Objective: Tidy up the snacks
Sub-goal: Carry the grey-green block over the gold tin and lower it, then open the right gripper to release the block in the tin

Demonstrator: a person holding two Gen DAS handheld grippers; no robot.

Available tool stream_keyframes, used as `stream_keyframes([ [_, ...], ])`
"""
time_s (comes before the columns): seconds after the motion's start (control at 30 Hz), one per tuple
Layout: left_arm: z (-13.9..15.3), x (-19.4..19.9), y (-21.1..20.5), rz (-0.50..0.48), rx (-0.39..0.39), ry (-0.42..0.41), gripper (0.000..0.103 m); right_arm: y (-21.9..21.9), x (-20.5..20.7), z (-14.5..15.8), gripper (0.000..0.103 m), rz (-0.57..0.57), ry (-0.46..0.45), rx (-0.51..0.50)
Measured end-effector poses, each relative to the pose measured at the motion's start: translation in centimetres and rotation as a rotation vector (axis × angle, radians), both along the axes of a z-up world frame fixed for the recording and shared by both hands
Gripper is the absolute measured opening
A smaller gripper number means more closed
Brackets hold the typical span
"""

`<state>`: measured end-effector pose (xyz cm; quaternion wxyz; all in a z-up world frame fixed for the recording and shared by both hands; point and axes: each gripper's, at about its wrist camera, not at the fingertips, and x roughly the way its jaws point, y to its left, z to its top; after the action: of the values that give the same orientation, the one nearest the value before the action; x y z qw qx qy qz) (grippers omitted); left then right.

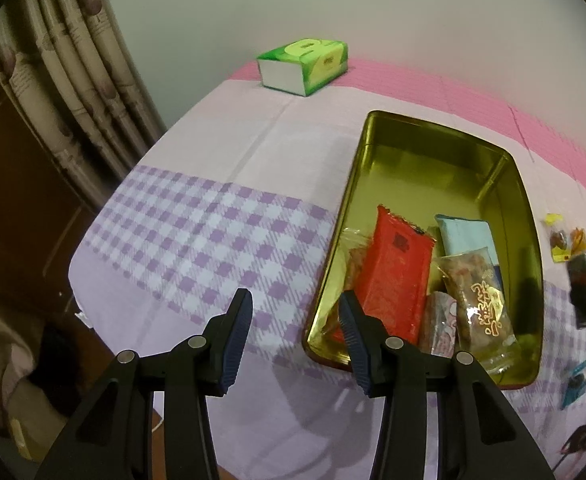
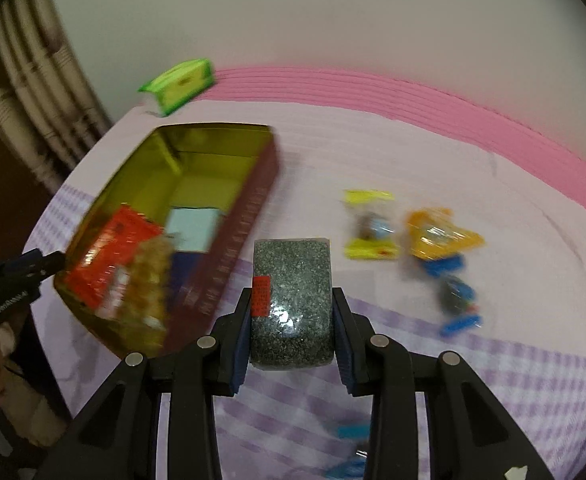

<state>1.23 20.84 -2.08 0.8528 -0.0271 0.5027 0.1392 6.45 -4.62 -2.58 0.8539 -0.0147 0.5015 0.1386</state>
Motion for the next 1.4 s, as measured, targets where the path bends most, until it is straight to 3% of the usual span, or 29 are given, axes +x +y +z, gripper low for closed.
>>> stream_keyframes([
  [0.23, -0.4, 0.0, 0.0, 0.007, 0.028, 0.001, 0.046, 5.1, 0.7, -0.1, 0.033, 0.085, -0.002, -0.002],
  [0.5, -0.5, 0.1, 0.4, 0.020, -0.011, -0.001, 0.046, 8.4, 2.1, -0.2, 0.034, 0.131, -0.024, -0.017],
  [0.9, -0.7, 0.3, 1.0, 0.031, -0.060, 0.004, 0.046, 10.2, 3.7, -1.9, 0.033, 0.151, -0.022, -0.055],
  [1.4, -1.0, 0.3, 1.0, 0.044, -0.020, 0.039, 0.047, 10.4, 4.1, -2.3, 0.036, 0.149, -0.021, -0.048],
])
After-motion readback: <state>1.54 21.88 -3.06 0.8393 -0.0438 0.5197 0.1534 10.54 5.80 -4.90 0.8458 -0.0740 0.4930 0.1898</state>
